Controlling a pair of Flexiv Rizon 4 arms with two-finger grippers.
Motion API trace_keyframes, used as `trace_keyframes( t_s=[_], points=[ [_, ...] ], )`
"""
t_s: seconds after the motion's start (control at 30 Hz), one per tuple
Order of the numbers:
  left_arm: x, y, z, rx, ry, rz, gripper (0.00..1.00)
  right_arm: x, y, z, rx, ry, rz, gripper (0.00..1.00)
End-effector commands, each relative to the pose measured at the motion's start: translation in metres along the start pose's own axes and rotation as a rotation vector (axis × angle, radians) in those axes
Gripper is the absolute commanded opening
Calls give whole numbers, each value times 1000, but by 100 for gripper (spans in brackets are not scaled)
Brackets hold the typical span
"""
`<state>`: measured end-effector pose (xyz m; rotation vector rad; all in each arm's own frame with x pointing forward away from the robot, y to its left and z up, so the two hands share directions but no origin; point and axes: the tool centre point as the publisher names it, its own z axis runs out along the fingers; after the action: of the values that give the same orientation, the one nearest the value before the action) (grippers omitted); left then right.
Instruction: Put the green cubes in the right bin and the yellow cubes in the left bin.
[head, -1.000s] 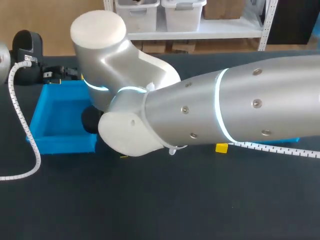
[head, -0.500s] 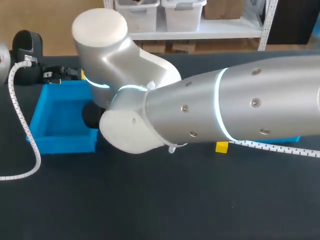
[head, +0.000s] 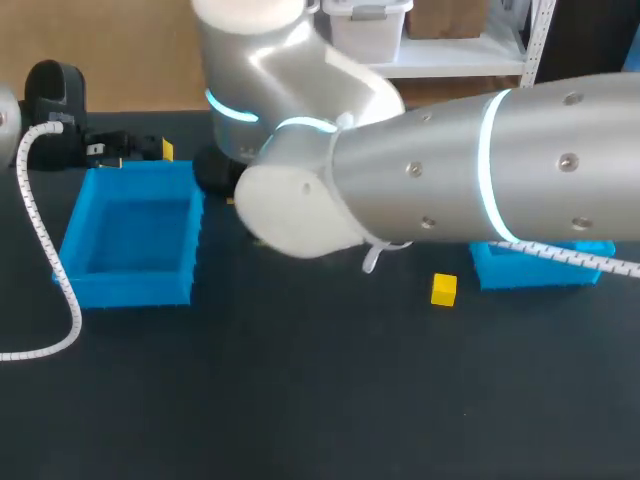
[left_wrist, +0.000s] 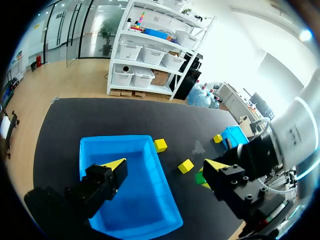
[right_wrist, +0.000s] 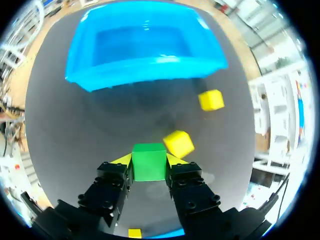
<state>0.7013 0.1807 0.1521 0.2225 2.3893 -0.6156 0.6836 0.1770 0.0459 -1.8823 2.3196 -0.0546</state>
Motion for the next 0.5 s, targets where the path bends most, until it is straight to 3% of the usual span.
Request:
trace_keyframes(
  t_s=[0.03,0.5],
  points=[
    [2,2,0,12,-7,2,100,27,-15,-18,22,-57,73,0],
    [2,2,0,12,-7,2,100,111,-78,-52,101,-94,400,0]
  ],
)
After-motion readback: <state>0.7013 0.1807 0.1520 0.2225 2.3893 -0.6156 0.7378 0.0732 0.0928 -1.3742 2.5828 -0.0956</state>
